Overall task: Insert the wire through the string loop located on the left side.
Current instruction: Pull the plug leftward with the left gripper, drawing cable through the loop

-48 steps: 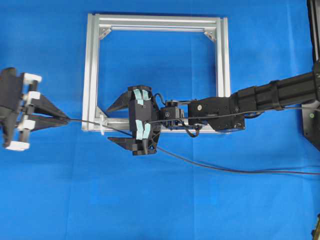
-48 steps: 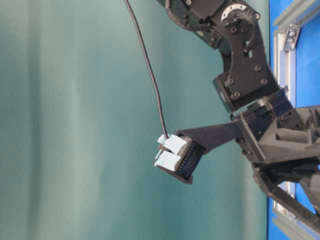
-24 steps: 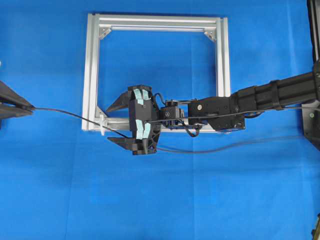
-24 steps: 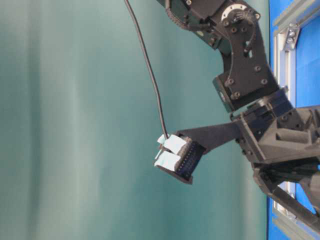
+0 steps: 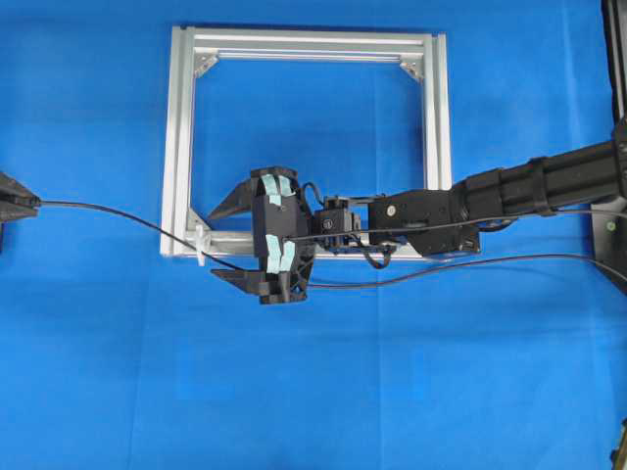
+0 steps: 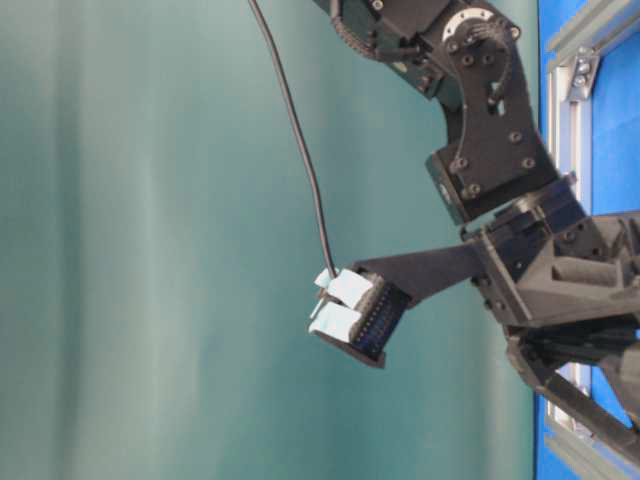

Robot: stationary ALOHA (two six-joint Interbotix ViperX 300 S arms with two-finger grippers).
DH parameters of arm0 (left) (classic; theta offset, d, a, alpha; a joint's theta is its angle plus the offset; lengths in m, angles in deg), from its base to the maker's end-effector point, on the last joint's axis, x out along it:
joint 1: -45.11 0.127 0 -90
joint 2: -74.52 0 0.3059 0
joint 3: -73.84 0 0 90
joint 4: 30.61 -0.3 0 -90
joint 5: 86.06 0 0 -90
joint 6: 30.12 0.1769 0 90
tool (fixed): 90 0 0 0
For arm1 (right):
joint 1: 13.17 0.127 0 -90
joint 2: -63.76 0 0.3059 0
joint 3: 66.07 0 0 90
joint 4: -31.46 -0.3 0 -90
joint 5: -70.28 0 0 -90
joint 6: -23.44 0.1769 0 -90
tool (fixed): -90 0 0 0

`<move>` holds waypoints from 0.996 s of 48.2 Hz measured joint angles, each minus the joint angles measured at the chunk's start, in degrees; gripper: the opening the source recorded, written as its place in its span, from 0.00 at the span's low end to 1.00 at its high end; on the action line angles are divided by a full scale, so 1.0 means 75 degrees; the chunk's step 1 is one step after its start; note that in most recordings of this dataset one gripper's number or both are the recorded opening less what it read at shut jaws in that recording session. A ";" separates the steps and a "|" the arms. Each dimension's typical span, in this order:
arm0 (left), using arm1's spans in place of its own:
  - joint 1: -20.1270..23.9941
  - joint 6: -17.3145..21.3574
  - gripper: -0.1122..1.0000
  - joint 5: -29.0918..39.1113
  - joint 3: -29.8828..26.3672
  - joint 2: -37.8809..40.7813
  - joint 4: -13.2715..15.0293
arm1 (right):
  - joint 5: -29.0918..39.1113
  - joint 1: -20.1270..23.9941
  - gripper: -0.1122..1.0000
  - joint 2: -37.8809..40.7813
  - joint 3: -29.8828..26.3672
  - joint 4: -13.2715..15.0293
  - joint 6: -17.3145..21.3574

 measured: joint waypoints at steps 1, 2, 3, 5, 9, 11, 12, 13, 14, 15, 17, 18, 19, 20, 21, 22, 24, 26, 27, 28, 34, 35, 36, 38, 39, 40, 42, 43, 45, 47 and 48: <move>0.0000 0.0023 0.17 0.0000 0.0000 0.0000 0.0000 | 0.0012 0.0000 0.98 0.0000 0.0012 0.0000 0.0000; 0.0000 0.0023 0.17 0.0000 0.0000 -0.0012 0.0000 | 0.0000 0.0000 0.98 0.0000 0.0000 -0.0012 0.0000; 0.0000 0.0023 0.17 -0.0012 0.0000 -0.0023 -0.0012 | 0.0012 0.0000 0.98 0.0000 0.0000 0.0000 0.0000; 0.0000 0.0012 0.17 -0.0012 0.0000 -0.0047 -0.0023 | 0.0000 0.0000 0.98 0.0000 0.0012 0.0000 0.0000; 0.0000 0.0023 0.17 -0.0012 0.0000 -0.0094 -0.0035 | 0.0000 0.0000 0.98 0.0000 0.0000 0.0000 0.0012; 0.0000 0.0012 0.17 -0.0012 0.0000 -0.0105 -0.0035 | 0.0000 0.0000 0.98 0.0000 0.0012 -0.0012 0.0012; 0.0000 0.0012 0.17 -0.0012 0.0000 -0.0105 -0.0035 | 0.0012 0.0000 0.98 -0.0012 0.0000 -0.0012 0.0012; 0.0000 0.0000 0.17 -0.0012 0.0000 -0.0105 -0.0035 | 0.0012 0.0000 0.98 0.0000 0.0012 0.0000 0.0012; 0.0000 -0.0012 0.17 -0.0012 0.0000 -0.0117 -0.0035 | 0.0012 0.0000 0.98 0.0000 0.0000 -0.0012 0.0012; 0.0000 -0.0035 0.17 -0.0012 0.0000 -0.0117 -0.0035 | 0.0012 0.0000 0.98 0.0000 0.0000 -0.0012 0.0012; 0.0000 -0.0047 0.17 -0.0012 0.0000 -0.0117 -0.0035 | 0.0000 0.0000 0.98 0.0000 0.0000 0.0000 0.0012; 0.0000 -0.0059 0.17 -0.0012 0.0000 -0.0105 -0.0035 | 0.0012 0.0000 0.98 0.0000 0.0012 -0.0012 0.0012; 0.0000 -0.0059 0.17 -0.0012 0.0000 -0.0117 -0.0035 | 0.0000 0.0000 0.98 0.0000 0.0000 -0.0012 0.0023; 0.0000 -0.0070 0.17 -0.0012 0.0000 -0.0117 -0.0035 | 0.0012 0.0000 0.98 0.0000 0.0000 -0.0012 0.0023; 0.0000 -0.0070 0.17 -0.0012 0.0000 -0.0117 -0.0035 | 0.0012 0.0000 0.98 0.0000 0.0012 -0.0012 0.0023; 0.0000 -0.0082 0.17 -0.0012 0.0000 -0.0117 -0.0035 | 0.0000 0.0000 0.98 0.0000 0.0000 -0.0012 0.0023; 0.0000 -0.0082 0.17 -0.0012 0.0000 -0.0117 -0.0035 | 0.0012 0.0000 0.98 0.0000 0.0000 -0.0012 0.0023; 0.0000 -0.0082 0.19 -0.0023 0.0000 -0.0117 -0.0035 | 0.0012 0.0000 0.98 0.0000 0.0012 -0.0012 0.0023; 0.0000 -0.0082 0.22 -0.0023 0.0000 -0.0117 -0.0035 | 0.0000 0.0000 0.98 0.0000 0.0000 -0.0012 0.0023; 0.0000 -0.0094 0.26 -0.0023 0.0000 -0.0117 -0.0035 | 0.0000 0.0000 0.98 0.0000 0.0000 -0.0012 0.0023; 0.0000 -0.0094 0.60 -0.0047 0.0000 -0.0141 -0.0035 | 0.0000 0.0000 0.98 0.0000 0.0000 -0.0012 0.0035; 0.0000 -0.0094 0.66 -0.0047 0.0000 -0.0152 -0.0035 | 0.0000 0.0000 0.98 0.0000 0.0000 -0.0023 0.0035; 0.0000 -0.0094 0.71 -0.0047 0.0000 -0.0141 -0.0047 | 0.0000 0.0000 0.98 0.0000 0.0012 -0.0023 0.0035; 0.0000 -0.0094 0.82 -0.0047 0.0000 -0.0141 -0.0035 | 0.0000 0.0000 0.98 0.0000 0.0000 -0.0035 0.0035; 0.0000 -0.0094 0.85 -0.0035 0.0000 -0.0152 -0.0035 | 0.0000 0.0000 0.98 0.0000 0.0012 -0.0035 0.0035; 0.0000 -0.0094 0.89 -0.0035 0.0000 -0.0152 -0.0047 | 0.0000 0.0000 0.98 0.0000 0.0000 -0.0047 0.0035; 0.0000 -0.0094 0.92 -0.0023 0.0000 -0.0152 -0.0047 | 0.0000 0.0000 0.98 0.0000 0.0000 -0.0047 0.0035; 0.0000 -0.0105 0.91 -0.0023 0.0000 -0.0141 -0.0035 | 0.0000 0.0000 0.98 0.0000 0.0012 -0.0047 0.0035; 0.0000 -0.0094 0.90 -0.0023 0.0000 -0.0141 -0.0035 | 0.0000 0.0000 0.98 0.0000 0.0012 -0.0059 0.0035; 0.0000 -0.0094 0.88 -0.0023 0.0000 -0.0152 -0.0035 | 0.0000 0.0000 0.98 0.0000 0.0000 -0.0059 0.0047; 0.0000 -0.0094 0.88 -0.0012 0.0000 -0.0152 -0.0035 | 0.0000 0.0000 0.98 0.0000 0.0000 -0.0070 0.0047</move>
